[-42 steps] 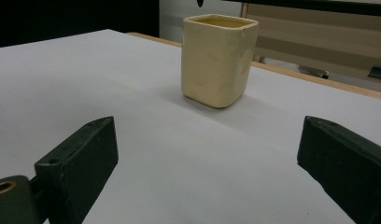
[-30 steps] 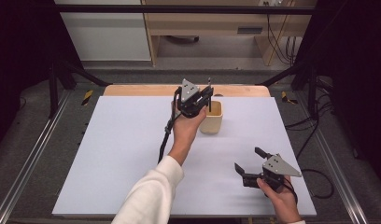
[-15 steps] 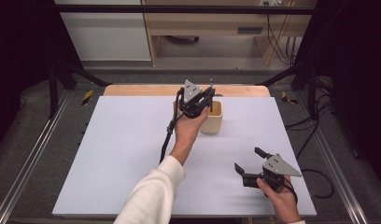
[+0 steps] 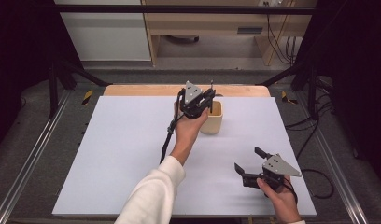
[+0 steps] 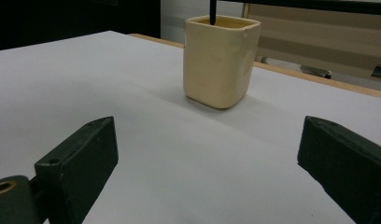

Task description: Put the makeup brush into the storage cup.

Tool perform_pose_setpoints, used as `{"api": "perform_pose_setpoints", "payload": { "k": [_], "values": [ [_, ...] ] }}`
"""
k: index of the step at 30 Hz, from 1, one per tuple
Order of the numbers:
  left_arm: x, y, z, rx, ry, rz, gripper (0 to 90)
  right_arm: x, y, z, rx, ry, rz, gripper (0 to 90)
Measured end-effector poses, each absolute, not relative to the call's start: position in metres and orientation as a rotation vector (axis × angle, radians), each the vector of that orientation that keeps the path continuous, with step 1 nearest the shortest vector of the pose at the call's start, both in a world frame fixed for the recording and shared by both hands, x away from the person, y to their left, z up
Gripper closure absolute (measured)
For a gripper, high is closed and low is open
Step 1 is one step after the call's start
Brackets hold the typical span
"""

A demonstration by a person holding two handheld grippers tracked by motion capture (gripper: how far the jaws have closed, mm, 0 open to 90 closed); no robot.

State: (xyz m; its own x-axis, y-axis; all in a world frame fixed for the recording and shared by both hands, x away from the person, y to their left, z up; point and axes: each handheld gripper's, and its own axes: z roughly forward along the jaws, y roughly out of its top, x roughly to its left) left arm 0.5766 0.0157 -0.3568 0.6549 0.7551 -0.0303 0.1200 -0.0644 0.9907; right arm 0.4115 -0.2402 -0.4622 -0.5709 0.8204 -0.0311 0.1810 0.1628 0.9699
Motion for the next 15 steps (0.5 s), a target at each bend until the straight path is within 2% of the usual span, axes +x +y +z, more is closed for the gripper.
{"api": "perform_pose_setpoints", "payload": {
  "k": [15],
  "values": [
    [0.5806,0.0168,-0.3613,1.589,0.744,0.63,83.2,0.4117,-0.2402,-0.4626,0.942,1.872,1.434,5.2]
  ]
}}
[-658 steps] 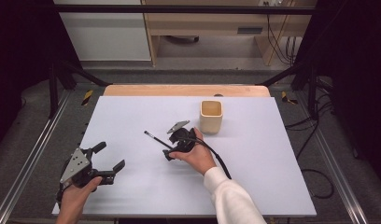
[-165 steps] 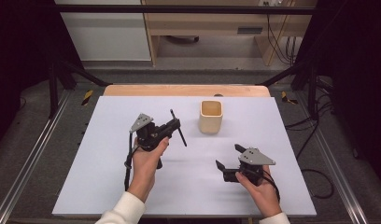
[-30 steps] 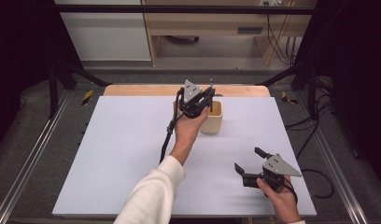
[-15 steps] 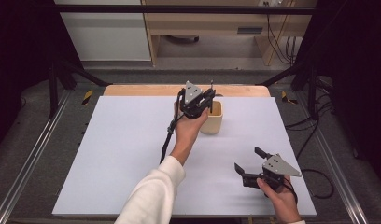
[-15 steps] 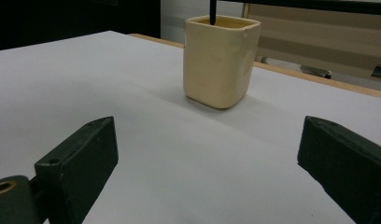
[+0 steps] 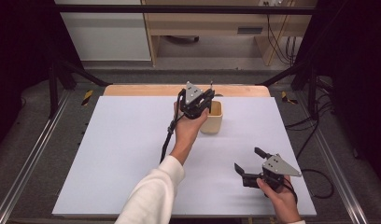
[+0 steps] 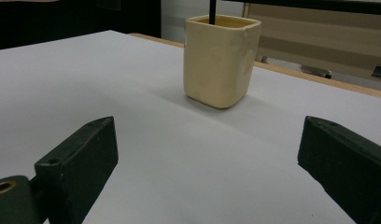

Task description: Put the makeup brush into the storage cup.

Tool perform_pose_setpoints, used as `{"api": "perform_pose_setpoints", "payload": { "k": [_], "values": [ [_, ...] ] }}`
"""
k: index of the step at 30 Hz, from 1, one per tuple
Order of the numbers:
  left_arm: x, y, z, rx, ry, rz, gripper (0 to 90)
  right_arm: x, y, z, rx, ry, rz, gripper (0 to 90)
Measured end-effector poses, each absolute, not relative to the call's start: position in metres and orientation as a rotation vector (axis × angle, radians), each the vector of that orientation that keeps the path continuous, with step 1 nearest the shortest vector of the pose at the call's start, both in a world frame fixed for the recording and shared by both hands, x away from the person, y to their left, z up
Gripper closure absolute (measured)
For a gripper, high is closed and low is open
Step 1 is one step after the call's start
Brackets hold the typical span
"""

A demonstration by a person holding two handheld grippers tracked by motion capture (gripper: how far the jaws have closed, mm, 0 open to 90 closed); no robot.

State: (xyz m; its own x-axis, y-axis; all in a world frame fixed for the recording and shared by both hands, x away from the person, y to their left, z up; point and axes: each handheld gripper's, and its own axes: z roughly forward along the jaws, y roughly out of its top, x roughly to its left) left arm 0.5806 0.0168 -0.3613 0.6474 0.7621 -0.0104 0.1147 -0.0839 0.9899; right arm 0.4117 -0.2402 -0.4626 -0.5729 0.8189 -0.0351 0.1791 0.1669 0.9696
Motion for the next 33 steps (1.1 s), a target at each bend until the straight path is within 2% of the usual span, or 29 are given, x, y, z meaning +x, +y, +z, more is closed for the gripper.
{"api": "perform_pose_setpoints", "payload": {
  "k": [33],
  "values": [
    [0.581,0.017,-0.38,1.629,0.739,0.618,82.7,0.412,-0.24,-0.464,0.941,1.883,1.425,5.0]
  ]
}}
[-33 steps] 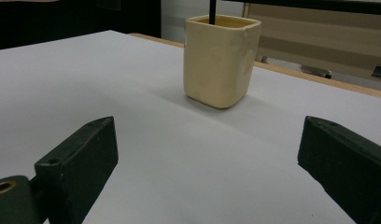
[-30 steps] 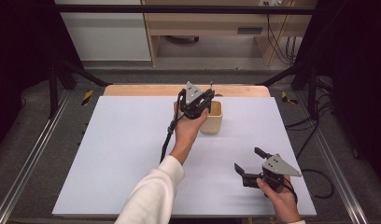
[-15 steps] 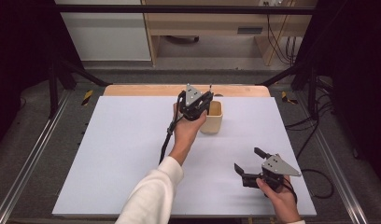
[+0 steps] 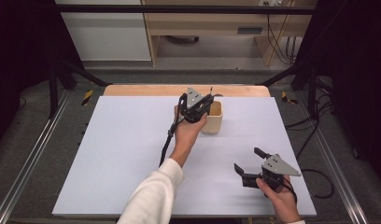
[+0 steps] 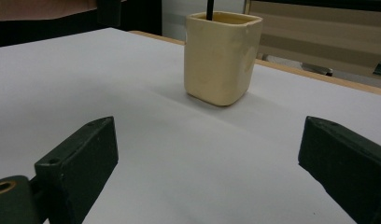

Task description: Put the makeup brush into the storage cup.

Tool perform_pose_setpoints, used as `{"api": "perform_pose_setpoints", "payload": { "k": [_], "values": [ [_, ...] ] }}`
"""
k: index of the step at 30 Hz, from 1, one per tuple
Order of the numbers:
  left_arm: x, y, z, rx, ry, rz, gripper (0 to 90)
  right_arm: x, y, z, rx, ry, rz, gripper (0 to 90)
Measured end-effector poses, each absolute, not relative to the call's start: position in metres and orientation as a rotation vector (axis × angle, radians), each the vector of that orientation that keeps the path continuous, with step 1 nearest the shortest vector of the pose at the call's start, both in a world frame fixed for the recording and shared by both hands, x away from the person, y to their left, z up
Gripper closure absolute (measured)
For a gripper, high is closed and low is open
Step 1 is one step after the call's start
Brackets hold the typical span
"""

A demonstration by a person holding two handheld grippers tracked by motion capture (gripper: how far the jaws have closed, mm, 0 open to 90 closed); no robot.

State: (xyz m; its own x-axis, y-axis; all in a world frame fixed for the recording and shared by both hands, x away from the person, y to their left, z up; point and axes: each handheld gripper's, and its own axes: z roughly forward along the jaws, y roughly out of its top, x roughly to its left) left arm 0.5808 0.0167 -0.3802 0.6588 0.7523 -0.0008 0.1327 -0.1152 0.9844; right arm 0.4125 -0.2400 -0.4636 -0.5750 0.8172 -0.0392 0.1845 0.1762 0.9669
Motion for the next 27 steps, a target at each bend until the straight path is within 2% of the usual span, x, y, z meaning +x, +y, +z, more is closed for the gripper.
{"api": "perform_pose_setpoints", "payload": {
  "k": [2,8,11,17,27],
  "values": [
    [0.578,0.018,-0.38,1.63,0.733,0.635,76.1,0.412,-0.24,-0.464,0.945,1.881,1.427,5.0],
    [0.569,0.025,-0.377,1.646,0.716,0.679,35.6,0.412,-0.239,-0.463,0.943,1.884,1.426,4.9],
    [0.564,0.031,-0.377,1.645,0.721,0.68,24.6,0.411,-0.238,-0.463,0.944,1.888,1.428,4.9],
    [0.56,0.038,-0.376,1.64,0.719,0.682,12.3,0.411,-0.237,-0.463,0.948,1.886,1.426,4.8],
    [0.555,0.04,-0.376,1.638,0.691,0.654,5.5,0.412,-0.237,-0.463,0.948,1.888,1.424,4.7]
  ]
}}
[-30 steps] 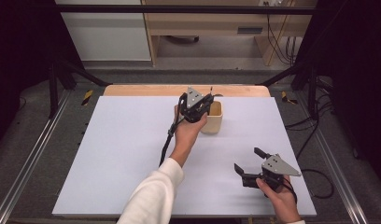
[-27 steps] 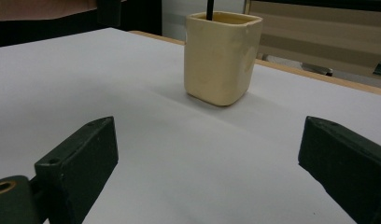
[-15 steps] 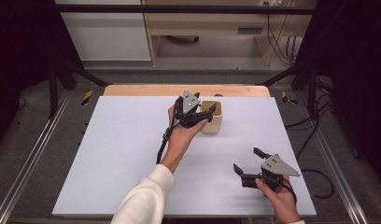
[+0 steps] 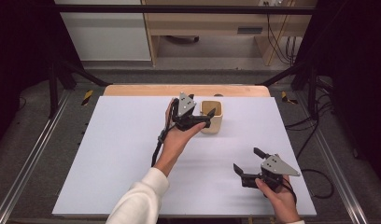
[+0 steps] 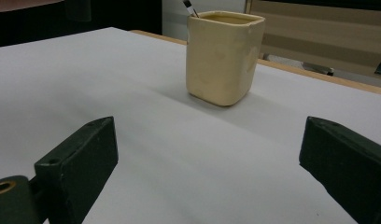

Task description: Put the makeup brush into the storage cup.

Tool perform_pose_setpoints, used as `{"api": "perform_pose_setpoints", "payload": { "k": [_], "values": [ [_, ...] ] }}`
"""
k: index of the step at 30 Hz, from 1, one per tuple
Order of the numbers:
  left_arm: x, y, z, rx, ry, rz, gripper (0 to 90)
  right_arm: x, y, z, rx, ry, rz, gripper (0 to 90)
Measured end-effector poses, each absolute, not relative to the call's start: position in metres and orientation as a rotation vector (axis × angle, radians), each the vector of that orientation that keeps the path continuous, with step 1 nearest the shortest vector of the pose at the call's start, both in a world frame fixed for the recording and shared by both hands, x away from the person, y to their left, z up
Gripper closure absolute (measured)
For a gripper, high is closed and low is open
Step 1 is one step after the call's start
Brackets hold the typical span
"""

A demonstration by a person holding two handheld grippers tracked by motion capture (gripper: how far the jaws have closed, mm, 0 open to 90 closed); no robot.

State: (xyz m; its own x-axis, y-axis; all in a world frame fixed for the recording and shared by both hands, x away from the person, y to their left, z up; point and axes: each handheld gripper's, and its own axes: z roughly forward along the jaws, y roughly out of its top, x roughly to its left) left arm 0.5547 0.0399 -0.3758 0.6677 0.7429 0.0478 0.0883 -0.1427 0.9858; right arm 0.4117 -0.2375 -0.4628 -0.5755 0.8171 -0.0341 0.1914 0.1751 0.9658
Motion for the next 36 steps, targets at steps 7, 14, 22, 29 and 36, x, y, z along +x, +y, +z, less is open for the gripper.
{"api": "perform_pose_setpoints", "payload": {
  "k": [7,14,22,29,36],
  "values": [
    [0.547,0.042,-0.373,1.657,0.651,0.634,2.9,0.412,-0.236,-0.463,0.95,1.894,1.422,4.6],
    [0.538,0.051,-0.369,1.653,0.626,0.621,2.3,0.412,-0.236,-0.463,0.951,1.893,1.419,4.4],
    [0.529,0.061,-0.369,1.672,0.598,0.605,2.1,0.412,-0.236,-0.463,0.948,1.896,1.411,4.0],
    [0.522,0.068,-0.372,1.677,0.588,0.588,1.9,0.413,-0.235,-0.463,0.946,1.897,1.408,3.6],
    [0.515,0.075,-0.376,1.68,0.581,0.581,1.9,0.413,-0.235,-0.463,0.946,1.895,1.407,3.6]
  ]
}}
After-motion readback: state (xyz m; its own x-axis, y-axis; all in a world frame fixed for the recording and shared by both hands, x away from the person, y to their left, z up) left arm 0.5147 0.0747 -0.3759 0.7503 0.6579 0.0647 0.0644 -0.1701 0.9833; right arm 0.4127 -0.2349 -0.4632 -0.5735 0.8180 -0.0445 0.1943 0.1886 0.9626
